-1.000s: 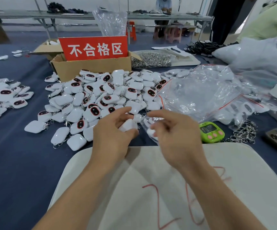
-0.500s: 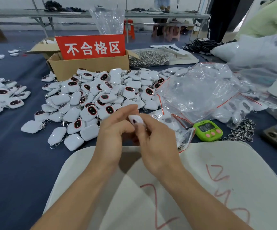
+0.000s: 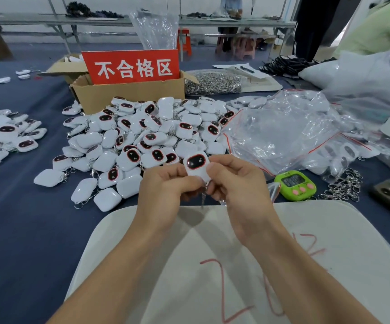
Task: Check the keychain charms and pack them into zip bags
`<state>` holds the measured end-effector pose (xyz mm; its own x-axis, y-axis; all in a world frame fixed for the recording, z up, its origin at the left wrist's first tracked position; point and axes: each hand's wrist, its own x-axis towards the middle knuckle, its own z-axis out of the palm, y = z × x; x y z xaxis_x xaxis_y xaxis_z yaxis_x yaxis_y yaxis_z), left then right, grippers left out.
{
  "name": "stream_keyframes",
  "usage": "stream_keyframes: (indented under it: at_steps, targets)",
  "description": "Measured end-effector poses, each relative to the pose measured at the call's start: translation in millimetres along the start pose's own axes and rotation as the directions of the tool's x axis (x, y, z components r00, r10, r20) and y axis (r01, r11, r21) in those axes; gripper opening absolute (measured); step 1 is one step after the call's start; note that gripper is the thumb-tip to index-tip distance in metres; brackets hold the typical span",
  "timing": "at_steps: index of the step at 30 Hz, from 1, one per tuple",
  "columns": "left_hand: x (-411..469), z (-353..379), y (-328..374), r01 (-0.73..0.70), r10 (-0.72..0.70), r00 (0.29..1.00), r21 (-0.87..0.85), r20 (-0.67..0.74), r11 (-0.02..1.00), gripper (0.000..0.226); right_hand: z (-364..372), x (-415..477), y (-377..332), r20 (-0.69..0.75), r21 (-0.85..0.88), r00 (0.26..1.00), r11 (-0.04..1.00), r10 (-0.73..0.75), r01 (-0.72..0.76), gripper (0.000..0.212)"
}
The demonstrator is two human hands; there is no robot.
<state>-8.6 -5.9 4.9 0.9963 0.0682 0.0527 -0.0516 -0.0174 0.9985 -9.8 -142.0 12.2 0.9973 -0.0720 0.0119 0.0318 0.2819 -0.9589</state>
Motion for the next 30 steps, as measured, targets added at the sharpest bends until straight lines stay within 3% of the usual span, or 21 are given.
stream_keyframes:
  at_steps: [5, 8, 11, 16, 25, 30]
  targets:
    - [-4.3, 2.1, -2.8, -0.114, 0.118, 0.993, 0.156, -0.016, 0.981, 0.039, -1.5, -0.2, -2.8, 0.051, -0.089, 0.999, 0.996, 0.019, -0.014, 0.014]
    - [-3.3, 0.3, -1.2, -0.195, 0.197, 0.978, 0.036, -0.073, 0.98, 0.017, -2.7, -0.9, -4.1, 0.068, -0.109, 0.997, 0.994, 0.025, -0.018, 0.012]
    - [-1.6, 0.1, 0.6, -0.224, 0.222, 0.974, -0.046, -0.042, 0.973, 0.02, -3.4, -2.4, -3.4, 0.083, -0.118, 0.996, 0.993, 0.02, -0.01, 0.016]
    - [-0.4, 1.2, 2.7, -0.204, 0.205, 0.978, -0.039, 0.03, 0.978, 0.028, -2.3, -2.5, -1.0, 0.064, -0.113, 0.998, 0.994, 0.011, -0.003, 0.016]
    - [2.0, 1.1, 1.9, -0.182, 0.182, 0.982, 0.003, -0.057, 0.983, 0.015, -2.7, -0.1, 0.6, 0.077, -0.119, 0.996, 0.992, 0.043, -0.034, 0.01]
    - [5.8, -4.0, 0.2, -0.129, 0.128, 0.989, -0.008, -0.072, 0.992, 0.023, -2.5, -2.7, -0.6, 0.13, -0.19, 0.991, 0.982, 0.038, -0.012, 0.024]
